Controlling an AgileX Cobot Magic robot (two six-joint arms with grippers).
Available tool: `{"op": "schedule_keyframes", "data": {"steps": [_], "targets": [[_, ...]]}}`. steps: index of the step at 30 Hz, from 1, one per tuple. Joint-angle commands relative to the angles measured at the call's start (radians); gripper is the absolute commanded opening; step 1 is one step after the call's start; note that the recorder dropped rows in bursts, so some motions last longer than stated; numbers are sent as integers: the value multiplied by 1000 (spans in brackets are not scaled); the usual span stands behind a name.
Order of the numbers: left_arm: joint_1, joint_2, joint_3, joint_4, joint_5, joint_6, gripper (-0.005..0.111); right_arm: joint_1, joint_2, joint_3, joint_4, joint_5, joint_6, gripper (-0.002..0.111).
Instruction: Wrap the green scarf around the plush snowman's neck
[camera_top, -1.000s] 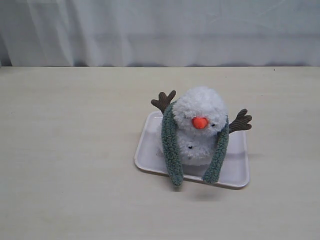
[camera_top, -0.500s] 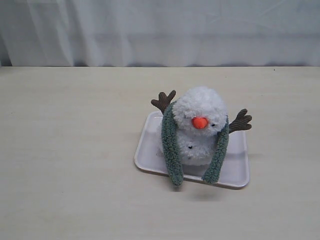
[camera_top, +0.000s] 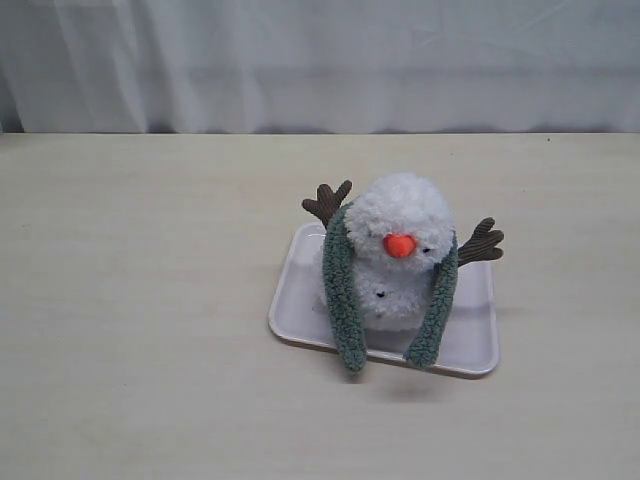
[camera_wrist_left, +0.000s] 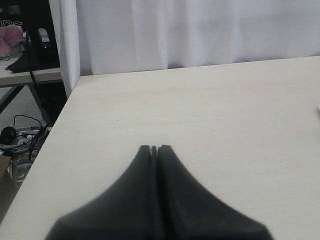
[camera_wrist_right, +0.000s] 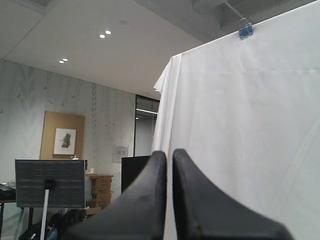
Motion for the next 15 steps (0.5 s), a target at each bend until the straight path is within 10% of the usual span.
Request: {"op": "schedule_keyframes", "data": {"steps": [1,15], "targets": [[-8,-2,3,-3,-7,2,0,0,-4,3,0,-3,-1,4],[-8,-2,3,-3,-7,2,0,-140,-25,5,-168,-3,-1,4]]}}
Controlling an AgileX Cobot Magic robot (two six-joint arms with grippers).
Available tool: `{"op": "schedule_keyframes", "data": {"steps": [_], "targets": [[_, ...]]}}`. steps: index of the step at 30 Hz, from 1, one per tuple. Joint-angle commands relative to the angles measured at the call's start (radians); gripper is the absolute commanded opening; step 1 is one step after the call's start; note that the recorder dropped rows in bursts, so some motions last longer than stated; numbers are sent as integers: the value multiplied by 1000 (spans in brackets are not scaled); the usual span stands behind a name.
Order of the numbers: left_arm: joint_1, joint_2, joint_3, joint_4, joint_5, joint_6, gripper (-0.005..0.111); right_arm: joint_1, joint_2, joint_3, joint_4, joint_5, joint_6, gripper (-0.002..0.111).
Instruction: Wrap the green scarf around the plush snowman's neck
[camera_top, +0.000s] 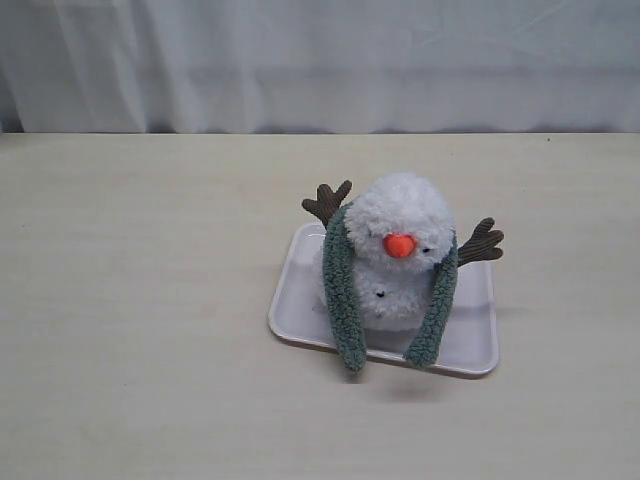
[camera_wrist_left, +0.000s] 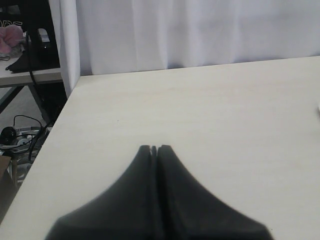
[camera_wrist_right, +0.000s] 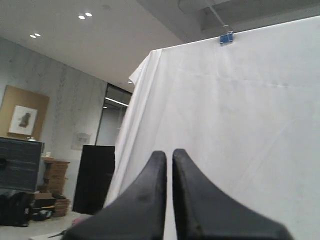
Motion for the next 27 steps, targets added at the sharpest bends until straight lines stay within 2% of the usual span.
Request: {"op": "schedule_keyframes", "data": {"steps": [1,15,19,27], "targets": [[-8,-2,3,-3,-7,2,0,-101,-20,7,-18,-3,-1,4],[-8,-2,3,-3,-7,2,0,-521,-20,13,-4,-6,-1,4],[-8,-2,3,-3,-7,2,0,-561,-20,13,-4,-3,-1,4],[-8,-2,3,-3,-7,2,0,-561,-20,28,-4,-7,-1,4]]}}
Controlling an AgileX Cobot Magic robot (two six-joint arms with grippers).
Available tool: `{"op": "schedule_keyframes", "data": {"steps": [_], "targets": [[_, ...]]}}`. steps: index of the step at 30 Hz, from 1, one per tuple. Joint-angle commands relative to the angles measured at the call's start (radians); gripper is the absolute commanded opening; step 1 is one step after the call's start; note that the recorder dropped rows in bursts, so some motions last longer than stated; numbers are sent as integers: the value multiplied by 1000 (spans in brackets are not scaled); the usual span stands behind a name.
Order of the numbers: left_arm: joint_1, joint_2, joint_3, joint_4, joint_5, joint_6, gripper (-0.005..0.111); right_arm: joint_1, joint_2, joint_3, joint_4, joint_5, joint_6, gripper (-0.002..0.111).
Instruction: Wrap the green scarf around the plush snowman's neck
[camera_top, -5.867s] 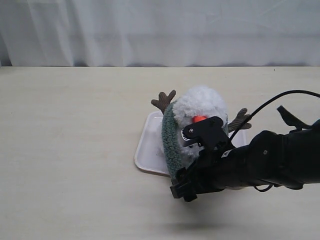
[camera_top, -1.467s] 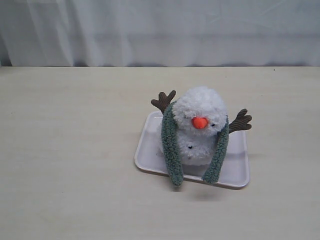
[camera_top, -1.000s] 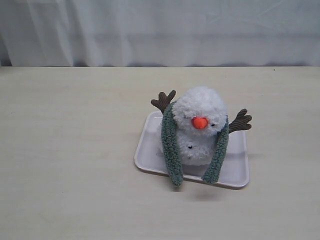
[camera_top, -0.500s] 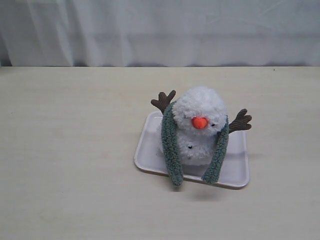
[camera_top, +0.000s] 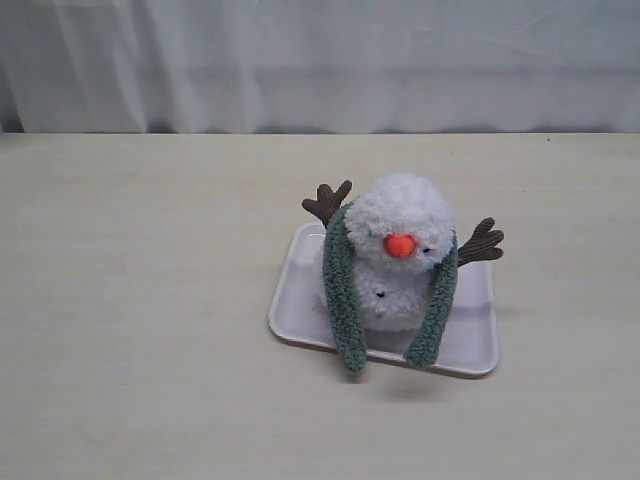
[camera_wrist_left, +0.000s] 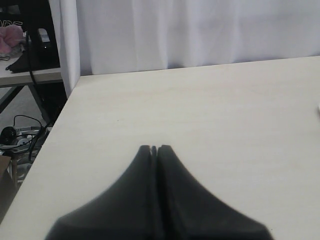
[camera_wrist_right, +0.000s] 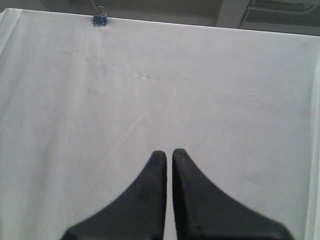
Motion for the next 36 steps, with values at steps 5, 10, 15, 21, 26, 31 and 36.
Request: {"op": "schedule_keyframes", "data": {"steps": [5,10,15,21,26,31,36], "targets": [[-8,-2,3,-3,-7,2,0,-6,-4,48,-199,-9,-1,4],[-8,-2,3,-3,-7,2,0,-6,-4,101,-482,-9,-1,4],[-8,-2,3,-3,-7,2,0,-6,-4,191,-574,-9,-1,4],[-8,-2,3,-3,-7,2,0,-6,-4,295,-903,-9,-1,4],[-8,-2,3,-3,-7,2,0,-6,-4,310,-926,-9,-1,4],[-8,-2,3,-3,-7,2,0,-6,-4,310,-845,-9,-1,4],[-8,-2,3,-3,-7,2,0,-6,-4,364,-875,-79,-1,4]]}}
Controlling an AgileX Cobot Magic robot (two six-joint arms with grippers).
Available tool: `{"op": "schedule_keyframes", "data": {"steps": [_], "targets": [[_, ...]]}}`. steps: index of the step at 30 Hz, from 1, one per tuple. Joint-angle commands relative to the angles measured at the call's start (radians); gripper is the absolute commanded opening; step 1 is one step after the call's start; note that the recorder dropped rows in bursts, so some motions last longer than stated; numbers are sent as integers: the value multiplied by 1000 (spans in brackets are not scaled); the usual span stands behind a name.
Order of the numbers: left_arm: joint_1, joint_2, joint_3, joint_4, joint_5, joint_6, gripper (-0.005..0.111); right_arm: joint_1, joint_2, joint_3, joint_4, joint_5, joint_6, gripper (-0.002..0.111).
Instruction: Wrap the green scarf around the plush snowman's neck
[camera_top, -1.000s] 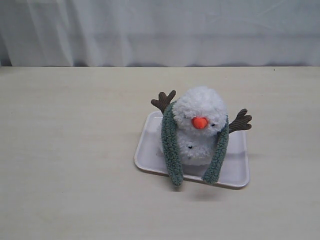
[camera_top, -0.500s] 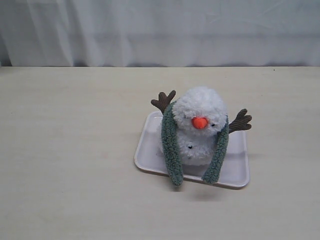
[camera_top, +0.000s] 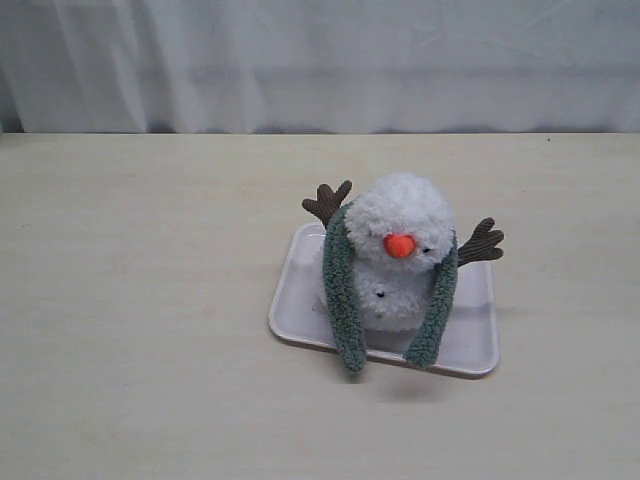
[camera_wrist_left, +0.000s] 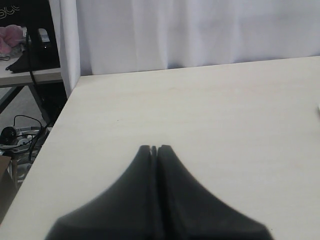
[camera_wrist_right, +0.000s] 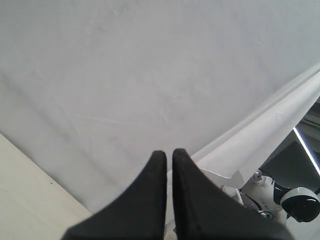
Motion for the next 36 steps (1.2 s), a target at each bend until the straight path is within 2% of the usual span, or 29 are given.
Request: {"op": "schedule_keyframes", "data": {"steps": [1,17,23,36], "targets": [[-8,-2,3,-3,-7,2,0,-6,-4,89,-8,-125,-1,4],[-8,-2,3,-3,-7,2,0,-6,-4,329,75,-130,-1,4],[-8,-2,3,-3,-7,2,0,-6,-4,334,79,-52,2,4],[-8,-2,3,-3,-7,2,0,-6,-4,334,79,-5,2,4]]}}
